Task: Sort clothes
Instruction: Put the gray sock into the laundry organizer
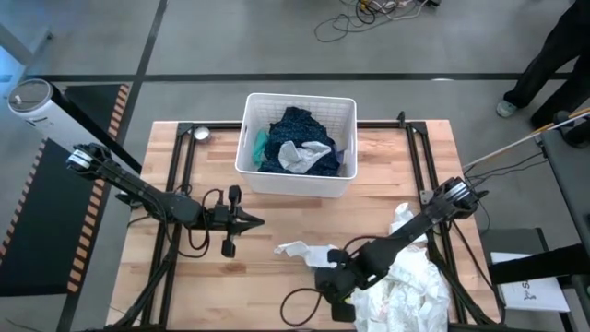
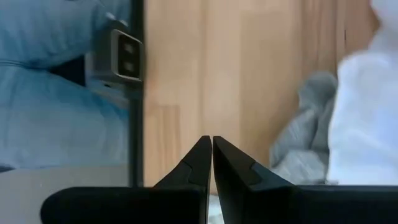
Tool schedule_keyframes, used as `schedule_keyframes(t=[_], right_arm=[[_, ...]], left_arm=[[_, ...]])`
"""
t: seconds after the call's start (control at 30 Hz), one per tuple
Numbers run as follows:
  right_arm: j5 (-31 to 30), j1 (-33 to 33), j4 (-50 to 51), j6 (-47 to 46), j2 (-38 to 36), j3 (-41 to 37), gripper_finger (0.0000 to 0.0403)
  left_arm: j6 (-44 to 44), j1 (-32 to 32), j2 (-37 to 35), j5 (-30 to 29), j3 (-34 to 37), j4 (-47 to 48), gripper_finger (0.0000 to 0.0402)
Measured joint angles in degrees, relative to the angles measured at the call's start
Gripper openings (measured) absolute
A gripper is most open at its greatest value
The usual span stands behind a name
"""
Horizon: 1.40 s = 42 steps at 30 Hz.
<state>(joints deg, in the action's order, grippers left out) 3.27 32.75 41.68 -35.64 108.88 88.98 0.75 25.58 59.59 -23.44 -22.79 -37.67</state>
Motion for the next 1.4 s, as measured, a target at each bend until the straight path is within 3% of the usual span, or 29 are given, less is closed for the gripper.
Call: schedule_keyframes(t=[0.4,0.7,1.0,1.2,1.4], right_arm=[[-0.26,0.58,2.97,2.27,0.64,2.57,0.001],[-0.67,1.81,3.55,0.64,5.7,2.44,0.0095],[-6.45,1.75,10.81,0.09,9.7,2.35,0.0184],[-9.4,1.56,11.87,0.09,11.73,2.35,0.0211],[-10.6,0.27,12.57,0.55,14.38,2.5,0.0211]], left_arm=[[0.0,-0.01,0.0,0.0,0.0,-0.02,0.0],[0.0,-0.01,0.0,0.01,0.0,0.02,0.0],[0.0,-0.01,0.0,0.01,0.0,0.02,0.0],[0.0,0.0,0.0,0.01,0.0,0.03,0.0],[0.0,-0.01,0.0,0.01,0.0,0.06,0.0]])
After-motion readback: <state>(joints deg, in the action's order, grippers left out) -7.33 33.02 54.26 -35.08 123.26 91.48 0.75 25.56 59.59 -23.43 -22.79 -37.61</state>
